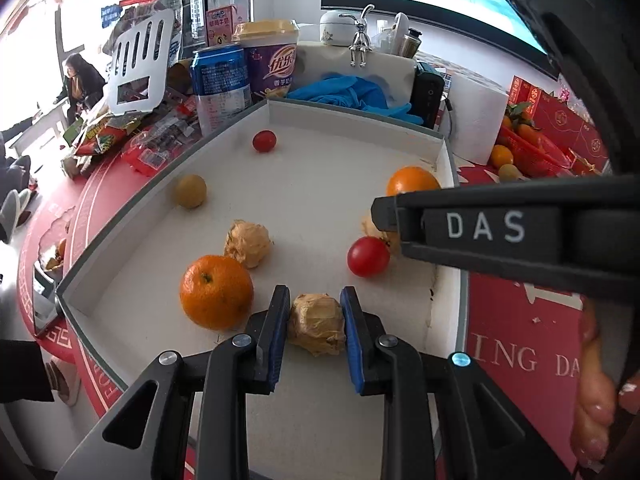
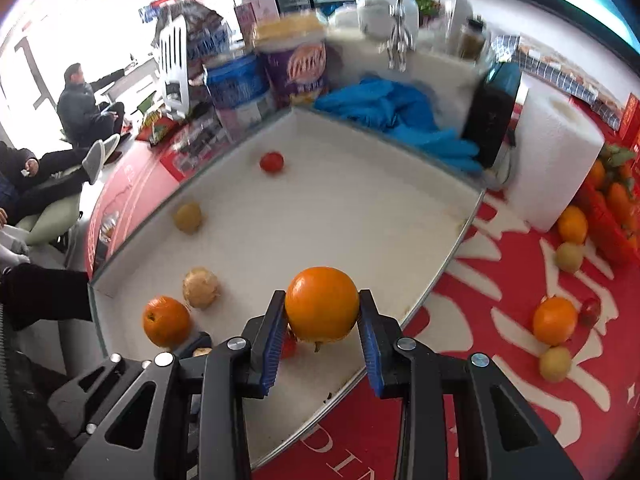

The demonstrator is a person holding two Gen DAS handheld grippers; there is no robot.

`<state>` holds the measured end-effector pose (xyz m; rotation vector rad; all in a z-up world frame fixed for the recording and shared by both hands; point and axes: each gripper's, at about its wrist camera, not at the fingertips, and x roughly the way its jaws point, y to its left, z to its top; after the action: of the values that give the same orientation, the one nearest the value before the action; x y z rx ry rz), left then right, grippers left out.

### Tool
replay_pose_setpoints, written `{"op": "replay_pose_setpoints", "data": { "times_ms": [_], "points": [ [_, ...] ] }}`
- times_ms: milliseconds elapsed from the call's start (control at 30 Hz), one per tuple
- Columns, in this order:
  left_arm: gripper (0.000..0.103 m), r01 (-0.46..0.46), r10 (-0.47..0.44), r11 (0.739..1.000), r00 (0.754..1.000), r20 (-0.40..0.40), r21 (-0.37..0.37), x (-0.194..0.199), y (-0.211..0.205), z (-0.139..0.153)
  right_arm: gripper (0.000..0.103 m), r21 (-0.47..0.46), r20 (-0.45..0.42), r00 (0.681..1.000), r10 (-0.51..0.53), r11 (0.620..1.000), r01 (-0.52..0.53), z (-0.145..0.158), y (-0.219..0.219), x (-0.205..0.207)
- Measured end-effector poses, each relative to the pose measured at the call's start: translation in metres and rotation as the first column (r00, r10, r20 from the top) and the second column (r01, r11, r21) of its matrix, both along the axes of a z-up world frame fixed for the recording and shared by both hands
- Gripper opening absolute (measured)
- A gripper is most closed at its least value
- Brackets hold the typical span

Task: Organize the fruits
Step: 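Carry the husked fruit and orange into the white tray and release both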

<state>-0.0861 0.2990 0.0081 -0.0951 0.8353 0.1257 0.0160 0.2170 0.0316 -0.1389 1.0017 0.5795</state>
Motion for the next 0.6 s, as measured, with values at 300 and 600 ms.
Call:
{"op": "replay_pose_setpoints", "data": {
  "times_ms": [300,600],
  "points": [
    [0.03,-0.013,0.013,1.0,1.0,0.001,-0.004,-0.001,-0.001,0.0,0.036,0.025,0.043,0.999,-0.004,1.0,0.003,0.015,-0.004,-0.001],
    [0.082,-0.035,0.035,0.999,0.999,-0.015,-0.005,0.001,0.003,-0.001,0.096,0.08,0.101,0.994,-0.032,0.997,0.024,0.036,-0.01,-0.002]
  ]
}}
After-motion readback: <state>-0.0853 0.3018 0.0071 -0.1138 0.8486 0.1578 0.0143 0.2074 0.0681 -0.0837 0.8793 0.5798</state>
